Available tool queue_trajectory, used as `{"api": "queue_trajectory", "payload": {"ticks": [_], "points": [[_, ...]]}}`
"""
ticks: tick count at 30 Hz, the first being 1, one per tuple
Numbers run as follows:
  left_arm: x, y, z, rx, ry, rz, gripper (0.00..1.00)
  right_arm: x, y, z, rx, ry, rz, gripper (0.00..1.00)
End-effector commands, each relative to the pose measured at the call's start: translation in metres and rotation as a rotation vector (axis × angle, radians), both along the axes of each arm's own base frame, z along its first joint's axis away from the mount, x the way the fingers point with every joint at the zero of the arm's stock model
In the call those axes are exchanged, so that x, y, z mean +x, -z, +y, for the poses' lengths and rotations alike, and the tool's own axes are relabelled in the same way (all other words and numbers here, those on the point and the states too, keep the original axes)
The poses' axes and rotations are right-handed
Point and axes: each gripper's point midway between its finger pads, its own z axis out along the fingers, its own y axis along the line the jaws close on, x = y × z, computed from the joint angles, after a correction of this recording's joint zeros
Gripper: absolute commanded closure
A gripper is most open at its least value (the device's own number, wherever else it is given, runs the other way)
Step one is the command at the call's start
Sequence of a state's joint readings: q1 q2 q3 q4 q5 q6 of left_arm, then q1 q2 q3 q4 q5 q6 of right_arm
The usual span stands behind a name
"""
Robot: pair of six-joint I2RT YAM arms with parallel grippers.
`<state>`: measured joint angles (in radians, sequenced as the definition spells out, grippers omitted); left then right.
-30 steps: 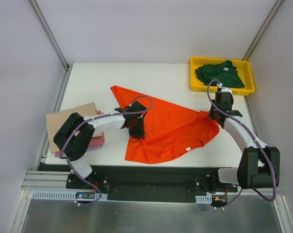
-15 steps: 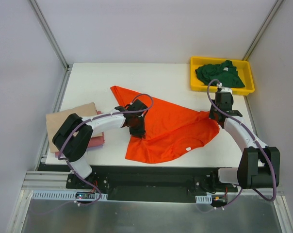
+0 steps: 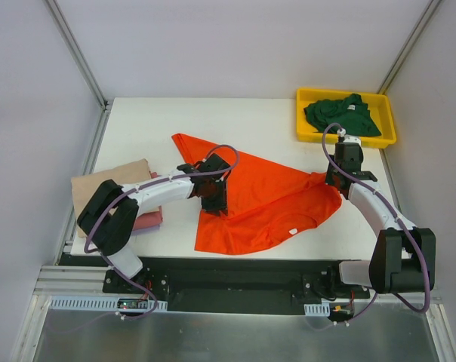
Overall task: Fold and stack the t-shirts
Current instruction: Flatten out the tshirt
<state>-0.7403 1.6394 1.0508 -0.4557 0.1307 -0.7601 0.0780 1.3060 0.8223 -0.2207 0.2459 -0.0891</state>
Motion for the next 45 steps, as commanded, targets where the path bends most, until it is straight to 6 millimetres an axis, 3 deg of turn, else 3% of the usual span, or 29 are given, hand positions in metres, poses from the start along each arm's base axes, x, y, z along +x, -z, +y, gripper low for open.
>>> {"api": "queue_trajectory", "payload": {"ticks": [1,19,21,22,24,27,29,31,35,37,40,45], "points": [[0.002,-0.005,-0.011,-0.008,0.005,0.014,0.69,0.003,-0.005,-0.002,-0.007,0.002,-0.016,0.99],[0.013,0.02,-0.002,0.123,0.011,0.013,0.76,0.002,-0.004,-0.006,-0.027,0.006,-0.005,1.0],[0.015,0.021,0.001,0.151,0.014,0.005,0.88,0.002,-0.006,-0.006,-0.029,0.006,-0.008,1.0],[0.016,0.018,0.001,0.153,0.018,0.003,1.0,0.002,-0.005,-0.005,-0.028,0.005,-0.009,1.0],[0.018,0.008,-0.001,0.132,0.037,-0.017,1.0,0.003,-0.01,-0.005,-0.026,0.004,-0.022,1.0],[0.03,-0.03,-0.01,0.066,0.067,-0.121,1.0,0.006,-0.025,-0.005,-0.026,-0.001,-0.063,0.99],[0.044,-0.072,-0.016,0.01,0.084,-0.238,1.0,0.009,-0.047,-0.005,-0.03,-0.01,-0.118,1.0],[0.065,-0.122,-0.01,-0.009,0.06,-0.404,1.0,0.014,-0.079,-0.004,-0.03,-0.025,-0.2,1.0],[0.105,-0.223,0.028,0.0,-0.076,-0.702,1.0,0.015,-0.155,-0.004,-0.021,-0.043,-0.327,1.0],[0.114,-0.272,0.046,-0.054,-0.129,-0.799,1.0,0.012,-0.195,-0.003,-0.025,-0.061,-0.382,1.0],[0.108,-0.349,0.075,-0.102,-0.189,-0.969,1.0,-0.001,-0.261,-0.002,-0.037,-0.09,-0.491,1.0],[0.061,-0.458,0.117,-0.203,-0.223,-1.231,1.0,-0.054,-0.386,0.003,-0.047,-0.15,-0.75,1.0]]}}
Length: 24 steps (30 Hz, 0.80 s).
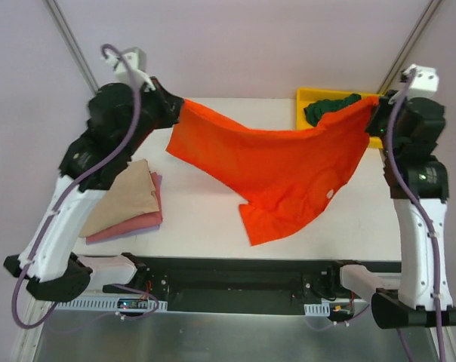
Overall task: Fold and stack the t-shirts
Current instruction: Flatten out the tshirt
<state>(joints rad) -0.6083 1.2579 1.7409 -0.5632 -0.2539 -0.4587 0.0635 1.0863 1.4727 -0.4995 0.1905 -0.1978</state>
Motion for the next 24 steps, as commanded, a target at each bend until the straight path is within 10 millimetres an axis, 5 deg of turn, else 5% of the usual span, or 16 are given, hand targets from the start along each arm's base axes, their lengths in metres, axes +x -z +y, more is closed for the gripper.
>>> {"api": "queue_trajectory", "payload": {"ticks": [1,6,11,14,19,21,24], "points": [[-0.05,-0.091,0.043,-0.029,-0.01,-0.246,1.0,-0.067,-0.11,0.006,-0.026,-0.077,-0.231,1.0],[-0.13,-0.158,0.067,-0.162,0.132,-0.442,1.0,-0.145,-0.191,0.027,-0.023,-0.224,-0.452,1.0],[-0.197,-0.185,0.075,-0.238,0.306,-0.558,1.0,-0.224,-0.245,0.034,-0.045,-0.283,-0.674,0.99],[-0.214,-0.188,0.071,-0.264,0.377,-0.568,1.0,-0.256,-0.266,0.038,-0.061,-0.318,-0.767,1.0],[-0.189,-0.187,0.067,-0.255,0.315,-0.536,1.0,-0.245,-0.273,0.026,-0.104,-0.243,-0.78,1.0],[-0.159,-0.173,0.063,-0.216,0.241,-0.485,1.0,-0.215,-0.263,0.022,-0.134,-0.218,-0.718,1.0],[-0.086,-0.126,0.055,-0.115,0.045,-0.333,1.0,-0.15,-0.227,0.016,-0.175,-0.181,-0.579,1.0]]}}
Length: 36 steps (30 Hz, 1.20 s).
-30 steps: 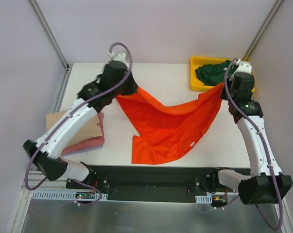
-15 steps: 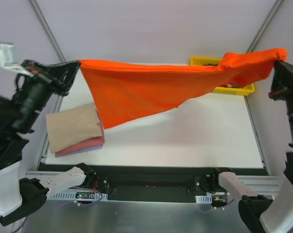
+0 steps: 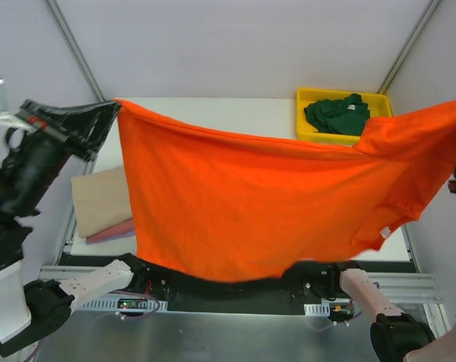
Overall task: Fold and stack the t-shirts
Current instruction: Flatten out the tshirt
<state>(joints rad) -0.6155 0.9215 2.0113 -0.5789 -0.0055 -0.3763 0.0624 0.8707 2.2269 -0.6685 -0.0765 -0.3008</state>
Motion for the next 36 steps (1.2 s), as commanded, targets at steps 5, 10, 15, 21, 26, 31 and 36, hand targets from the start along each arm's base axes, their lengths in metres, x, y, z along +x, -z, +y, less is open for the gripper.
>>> {"api": "queue_trajectory", "payload": {"ticks": [5,10,15,21,26,31,36], "points": [[0.217,0.175,-0.027,0.176,-0.403,0.559,1.0,0.231,0.139,-0.022,-0.129,0.217,0.394,1.0],[0.313,0.331,-0.029,0.281,-0.443,0.924,0.88,0.337,0.287,-0.005,-0.186,0.135,0.651,0.98],[0.36,0.426,-0.033,0.293,-0.328,1.154,0.17,0.401,0.423,0.009,-0.138,0.063,0.959,0.42],[0.356,0.446,-0.022,0.332,-0.365,1.185,0.01,0.391,0.461,0.014,-0.041,0.107,1.13,0.04],[0.324,0.457,-0.027,0.342,-0.301,1.236,0.01,0.324,0.484,0.041,0.088,0.107,1.328,0.04],[0.283,0.477,-0.047,0.354,-0.16,1.303,0.01,0.248,0.542,0.09,0.134,0.009,1.567,0.04],[0.26,0.508,-0.063,0.395,-0.112,1.34,0.01,0.225,0.584,0.115,0.166,-0.063,1.679,0.04]]}}
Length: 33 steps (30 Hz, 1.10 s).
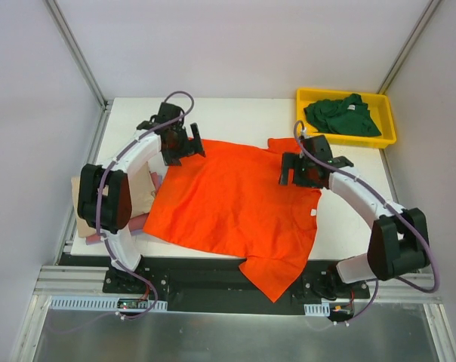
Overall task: Fold and stack the t-shirts
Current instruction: Flatten out the tshirt
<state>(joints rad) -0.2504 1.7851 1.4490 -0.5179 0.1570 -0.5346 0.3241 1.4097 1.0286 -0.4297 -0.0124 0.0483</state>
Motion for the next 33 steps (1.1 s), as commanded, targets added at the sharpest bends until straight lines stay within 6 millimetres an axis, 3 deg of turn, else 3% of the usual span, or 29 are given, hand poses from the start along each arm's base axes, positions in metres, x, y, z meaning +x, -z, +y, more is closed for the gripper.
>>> {"api": "queue_trajectory", "payload": {"ticks": [1,5,9,16,23,28,31,33], "points": [[-0.019,0.016,-0.018,-0.03,0.063,0.031,0.01,-0.022,0.042,0.008,0.046,0.05,0.171,0.04],[-0.02,0.043,-0.014,0.0,0.044,0.087,0.01,-0.014,0.08,0.01,0.024,0.017,0.28,0.04],[-0.014,0.065,-0.014,0.017,0.037,0.127,0.01,-0.006,0.102,-0.011,-0.03,0.066,0.352,0.04],[0.01,0.083,-0.024,0.005,0.042,0.148,0.01,0.028,0.096,-0.044,0.034,0.147,0.398,0.04],[0.04,0.094,-0.034,-0.033,0.039,0.152,0.01,0.069,0.093,-0.061,0.062,0.156,0.383,0.04],[0.06,0.087,-0.04,-0.065,0.035,0.124,0.01,0.098,0.081,-0.072,0.001,0.127,0.309,0.04],[0.071,0.065,-0.044,-0.078,0.061,0.073,0.01,0.111,0.066,-0.078,-0.034,0.11,0.257,0.04],[0.071,0.045,-0.047,-0.093,0.077,0.04,0.01,0.11,0.052,-0.075,-0.028,0.087,0.243,0.04]]}}
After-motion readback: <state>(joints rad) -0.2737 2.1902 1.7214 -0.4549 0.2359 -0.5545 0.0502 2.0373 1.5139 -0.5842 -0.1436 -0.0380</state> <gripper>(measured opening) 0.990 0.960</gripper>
